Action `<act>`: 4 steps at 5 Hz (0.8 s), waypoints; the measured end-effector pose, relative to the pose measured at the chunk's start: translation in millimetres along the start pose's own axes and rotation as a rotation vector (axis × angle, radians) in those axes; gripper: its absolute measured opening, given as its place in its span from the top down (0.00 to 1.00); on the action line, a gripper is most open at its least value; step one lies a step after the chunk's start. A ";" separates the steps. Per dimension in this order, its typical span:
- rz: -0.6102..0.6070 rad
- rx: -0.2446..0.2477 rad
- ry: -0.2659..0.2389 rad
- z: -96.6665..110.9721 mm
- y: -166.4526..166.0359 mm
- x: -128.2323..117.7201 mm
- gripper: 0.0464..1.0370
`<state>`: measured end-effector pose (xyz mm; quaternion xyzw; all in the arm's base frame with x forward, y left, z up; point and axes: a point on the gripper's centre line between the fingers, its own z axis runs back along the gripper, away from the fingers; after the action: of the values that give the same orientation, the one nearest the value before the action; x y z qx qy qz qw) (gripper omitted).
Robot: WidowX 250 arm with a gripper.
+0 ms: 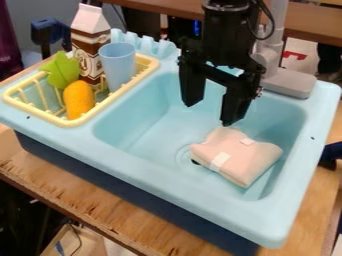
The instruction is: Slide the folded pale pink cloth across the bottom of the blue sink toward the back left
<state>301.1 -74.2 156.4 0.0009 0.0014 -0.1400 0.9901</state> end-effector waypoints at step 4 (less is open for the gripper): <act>0.019 -0.053 0.011 -41.4 -11.9 11.6 0.04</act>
<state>308.9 -88.8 115.0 -0.0245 0.0106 -0.1303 0.9911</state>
